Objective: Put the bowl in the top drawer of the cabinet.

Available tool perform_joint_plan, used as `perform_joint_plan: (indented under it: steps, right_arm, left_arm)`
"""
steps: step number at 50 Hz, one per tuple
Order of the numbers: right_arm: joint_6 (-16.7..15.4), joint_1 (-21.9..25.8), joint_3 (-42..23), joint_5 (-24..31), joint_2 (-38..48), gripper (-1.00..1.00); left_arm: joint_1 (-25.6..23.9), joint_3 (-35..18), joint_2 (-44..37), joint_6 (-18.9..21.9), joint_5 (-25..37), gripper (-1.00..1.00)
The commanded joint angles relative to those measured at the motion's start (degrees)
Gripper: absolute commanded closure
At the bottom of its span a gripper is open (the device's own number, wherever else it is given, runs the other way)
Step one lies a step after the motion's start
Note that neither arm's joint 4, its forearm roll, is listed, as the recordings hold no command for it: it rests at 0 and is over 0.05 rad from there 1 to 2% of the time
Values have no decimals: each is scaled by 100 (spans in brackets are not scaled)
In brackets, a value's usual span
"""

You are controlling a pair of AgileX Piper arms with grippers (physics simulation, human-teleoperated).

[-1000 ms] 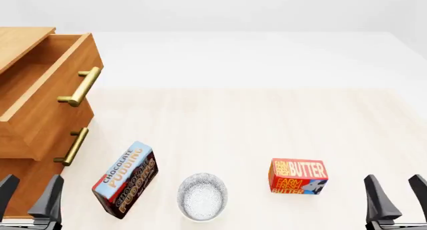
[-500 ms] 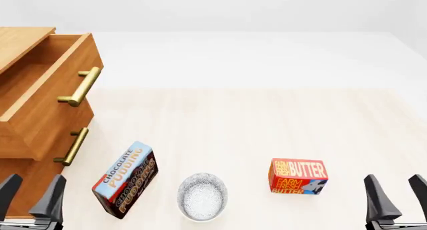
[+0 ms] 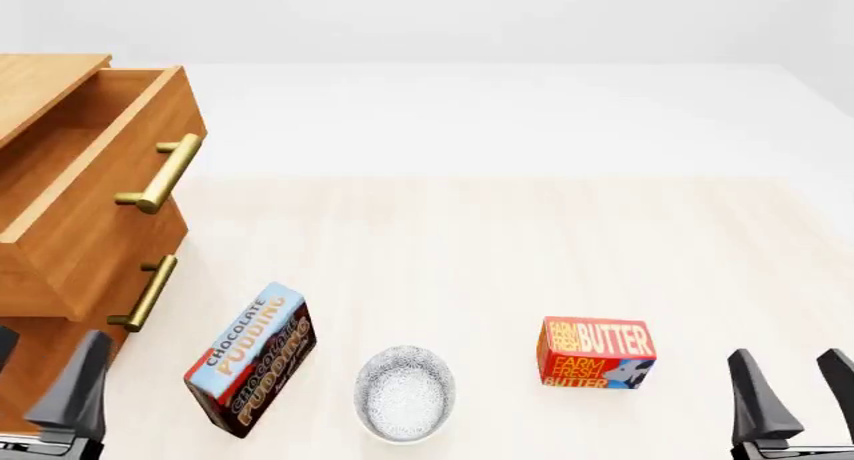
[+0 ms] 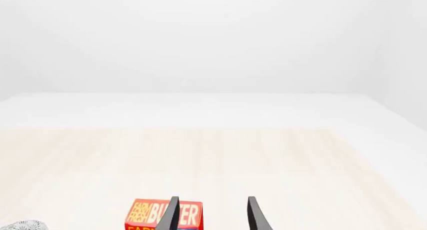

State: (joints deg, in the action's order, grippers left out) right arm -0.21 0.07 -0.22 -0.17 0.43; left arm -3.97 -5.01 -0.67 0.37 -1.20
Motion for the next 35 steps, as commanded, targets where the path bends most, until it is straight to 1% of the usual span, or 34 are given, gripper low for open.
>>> perform_joint_plan:
  steps: [1, 15, 16, 22, 26, 32, 35]
  right_arm:
    - [-7, 0, 1, 3, -6, -100]
    - [-7, 0, 1, 3, -6, -100]
    - [-7, 1, 1, 3, -6, -100]
    - [-8, 0, 1, 3, -5, -100]
    - [-8, -1, 1, 3, -6, -100]
    - [-8, -1, 1, 3, -6, -100]
    - [-8, 0, 1, 3, -6, -100]
  left_arm:
    - [-21, -203, 67, 20, 3, -100]
    - [-21, -203, 67, 20, 3, -100]
    - [-43, -855, 67, 36, 245, -100]
    - [-48, -1098, 66, 96, 375, -100]
    - [-9, -1457, 67, 151, 506, -100]
    - [33, -1690, 67, 156, 621, -100]
    - [81, -1717, 67, 150, 605, -100]
